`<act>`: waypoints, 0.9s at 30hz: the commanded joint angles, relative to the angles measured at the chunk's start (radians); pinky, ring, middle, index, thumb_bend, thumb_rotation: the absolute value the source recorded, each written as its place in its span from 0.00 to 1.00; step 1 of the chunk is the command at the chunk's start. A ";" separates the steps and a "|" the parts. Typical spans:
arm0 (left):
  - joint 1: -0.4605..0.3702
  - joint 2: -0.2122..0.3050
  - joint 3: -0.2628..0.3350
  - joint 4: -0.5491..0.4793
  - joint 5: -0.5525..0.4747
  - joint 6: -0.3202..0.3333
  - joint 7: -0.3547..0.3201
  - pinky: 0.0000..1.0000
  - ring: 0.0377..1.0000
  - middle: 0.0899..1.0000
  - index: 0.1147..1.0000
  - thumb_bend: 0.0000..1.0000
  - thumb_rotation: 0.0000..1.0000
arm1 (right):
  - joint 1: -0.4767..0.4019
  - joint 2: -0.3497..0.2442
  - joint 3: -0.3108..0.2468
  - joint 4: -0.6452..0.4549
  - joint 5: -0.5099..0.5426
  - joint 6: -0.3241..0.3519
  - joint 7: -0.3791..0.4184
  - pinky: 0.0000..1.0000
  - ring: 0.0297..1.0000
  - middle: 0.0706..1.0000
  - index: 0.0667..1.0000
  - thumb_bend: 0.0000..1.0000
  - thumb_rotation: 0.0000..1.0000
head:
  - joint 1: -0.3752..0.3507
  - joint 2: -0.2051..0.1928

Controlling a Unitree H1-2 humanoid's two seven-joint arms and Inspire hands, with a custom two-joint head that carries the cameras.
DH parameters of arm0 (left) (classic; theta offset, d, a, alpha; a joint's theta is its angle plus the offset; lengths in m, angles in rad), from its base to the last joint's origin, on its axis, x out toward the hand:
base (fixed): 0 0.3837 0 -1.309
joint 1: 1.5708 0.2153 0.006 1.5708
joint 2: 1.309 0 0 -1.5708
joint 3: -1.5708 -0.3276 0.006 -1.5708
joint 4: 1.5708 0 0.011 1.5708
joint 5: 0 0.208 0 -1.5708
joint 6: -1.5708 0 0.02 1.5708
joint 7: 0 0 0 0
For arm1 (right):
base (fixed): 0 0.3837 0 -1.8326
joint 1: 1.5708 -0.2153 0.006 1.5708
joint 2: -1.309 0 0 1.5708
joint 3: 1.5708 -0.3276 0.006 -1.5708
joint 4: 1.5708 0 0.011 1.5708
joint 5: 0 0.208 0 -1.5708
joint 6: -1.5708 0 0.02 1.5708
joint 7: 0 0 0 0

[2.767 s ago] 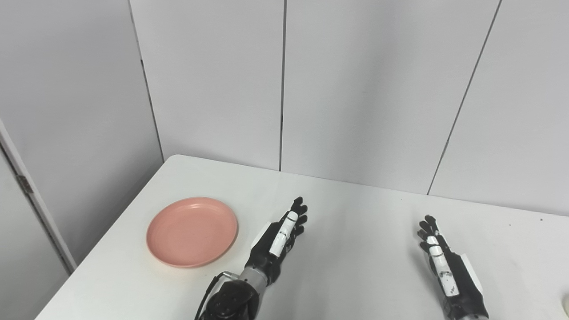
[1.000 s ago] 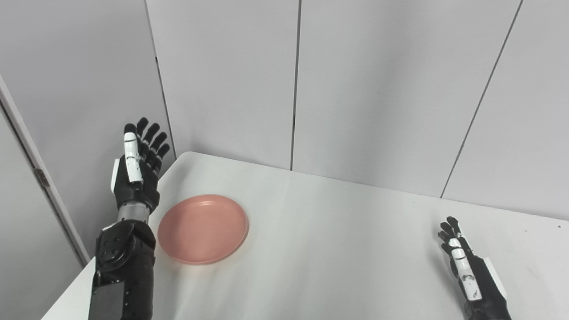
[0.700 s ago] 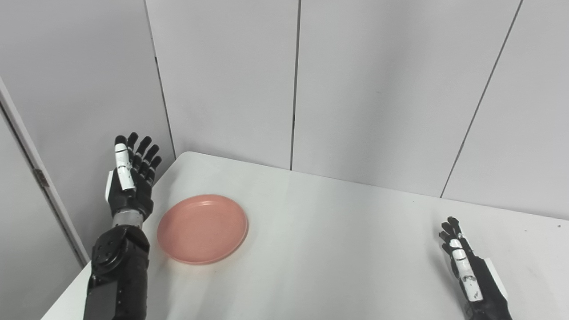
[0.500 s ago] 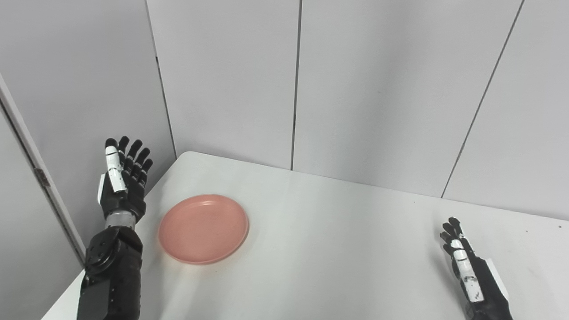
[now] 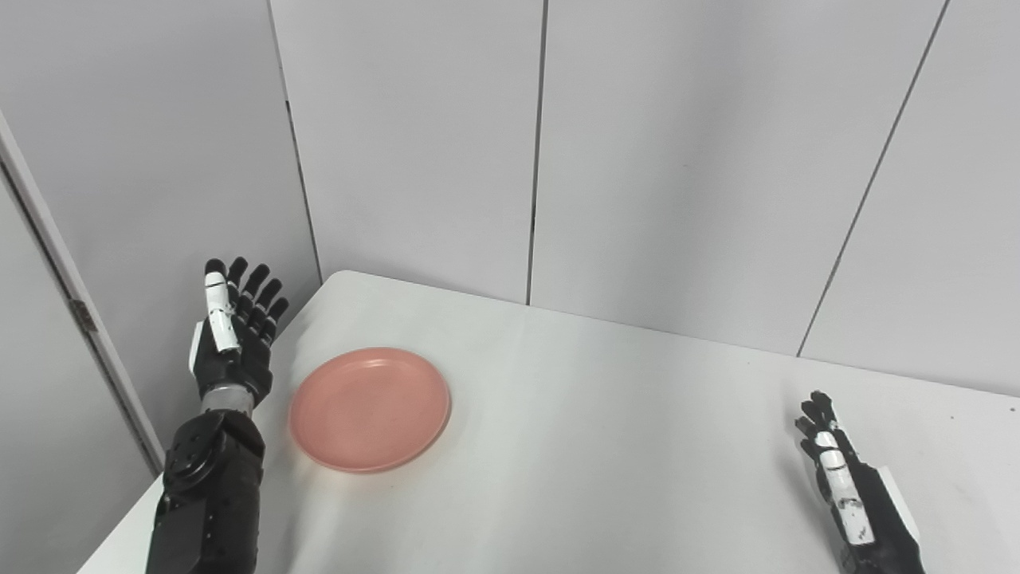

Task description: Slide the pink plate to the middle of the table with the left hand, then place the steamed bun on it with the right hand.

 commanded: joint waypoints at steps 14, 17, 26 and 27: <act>-0.042 0.043 0.001 0.121 -0.016 -0.041 -0.021 0.96 0.92 0.94 0.94 0.57 1.00 | 0.011 -0.002 -0.005 -0.027 0.007 -0.001 0.002 0.99 0.97 0.98 1.00 0.21 1.00 | -0.001 0.010; -0.046 0.047 0.005 0.150 -0.024 -0.045 -0.026 0.97 0.92 0.94 0.94 0.58 1.00 | 0.010 -0.002 -0.004 -0.022 0.006 -0.011 0.002 0.99 0.97 0.98 1.00 0.21 1.00 | -0.001 0.010; -0.051 0.047 -0.003 0.227 -0.035 -0.034 -0.039 0.95 0.91 0.93 0.93 0.57 1.00 | 0.010 -0.002 -0.008 -0.020 0.007 -0.005 -0.002 0.99 0.97 0.97 1.00 0.21 1.00 | 0.001 0.016; -0.050 0.047 -0.006 0.235 -0.033 -0.033 -0.041 0.95 0.91 0.93 0.94 0.56 1.00 | 0.009 -0.002 -0.008 -0.018 0.007 -0.006 0.000 0.99 0.97 0.97 1.00 0.22 1.00 | 0.001 0.016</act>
